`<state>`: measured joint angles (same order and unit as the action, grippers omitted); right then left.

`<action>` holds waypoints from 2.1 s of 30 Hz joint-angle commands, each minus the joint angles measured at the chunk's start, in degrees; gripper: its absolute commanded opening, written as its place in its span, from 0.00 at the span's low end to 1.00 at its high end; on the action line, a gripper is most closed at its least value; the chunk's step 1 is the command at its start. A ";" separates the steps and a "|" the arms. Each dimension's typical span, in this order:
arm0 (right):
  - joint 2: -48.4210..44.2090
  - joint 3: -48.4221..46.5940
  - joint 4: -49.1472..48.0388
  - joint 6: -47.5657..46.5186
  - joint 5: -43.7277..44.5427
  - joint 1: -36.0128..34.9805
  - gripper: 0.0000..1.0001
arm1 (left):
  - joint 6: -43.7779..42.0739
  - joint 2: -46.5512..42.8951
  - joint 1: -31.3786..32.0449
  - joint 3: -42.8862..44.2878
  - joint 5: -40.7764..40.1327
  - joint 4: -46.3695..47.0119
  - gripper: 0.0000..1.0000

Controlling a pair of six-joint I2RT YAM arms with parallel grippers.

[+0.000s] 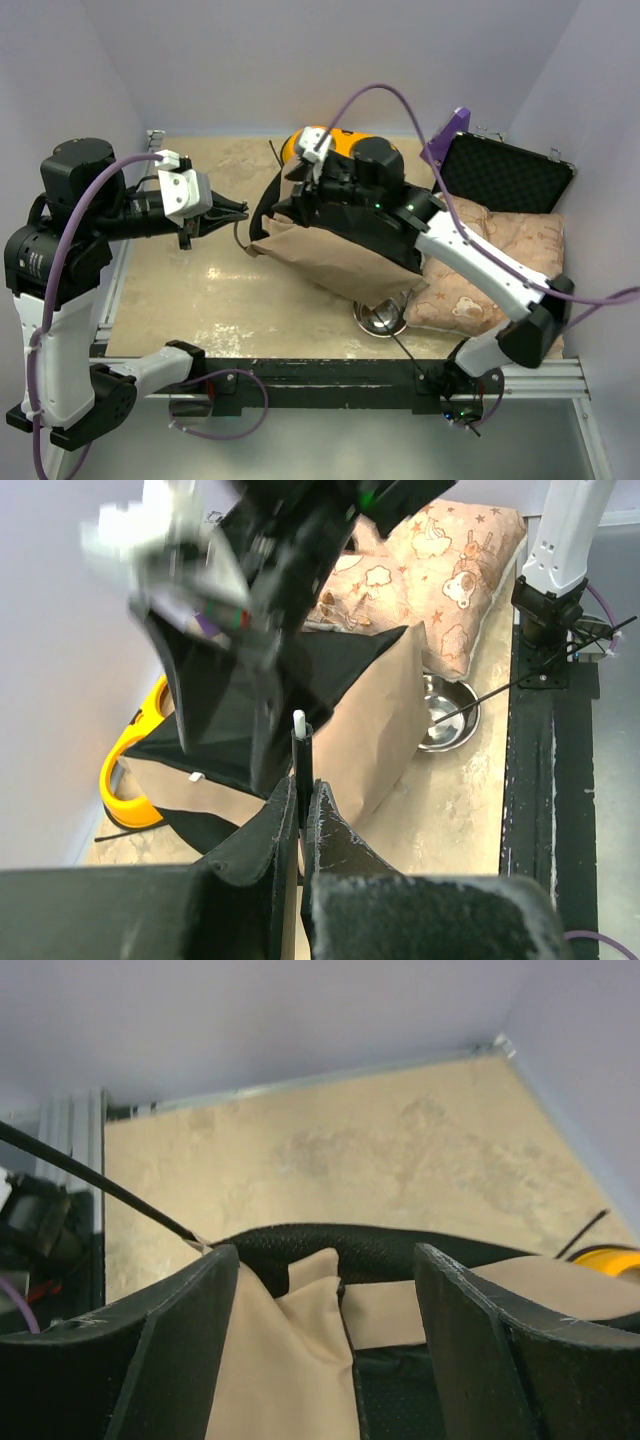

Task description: Set up the pet tent

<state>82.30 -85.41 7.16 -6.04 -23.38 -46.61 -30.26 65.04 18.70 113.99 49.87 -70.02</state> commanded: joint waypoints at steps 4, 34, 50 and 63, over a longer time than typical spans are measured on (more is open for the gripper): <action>14.89 -11.70 15.50 -10.03 -10.20 1.08 0.75 | -1.12 1.06 -0.42 1.23 -0.83 -1.17 0.00; 22.19 -17.16 24.90 -13.73 -12.23 3.45 0.57 | 3.81 0.62 -0.42 -4.57 0.14 5.59 0.00; 31.16 -21.73 33.70 -14.08 -20.81 2.84 0.39 | 4.51 0.44 -0.42 -5.71 0.14 7.00 0.00; 18.61 -17.17 13.43 2.24 -30.41 6.53 0.00 | 7.93 -2.10 -0.50 -13.70 -0.56 9.28 0.00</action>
<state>111.13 -104.31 34.41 -14.09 -47.83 -40.97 -24.93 62.65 18.70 103.46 50.39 -61.71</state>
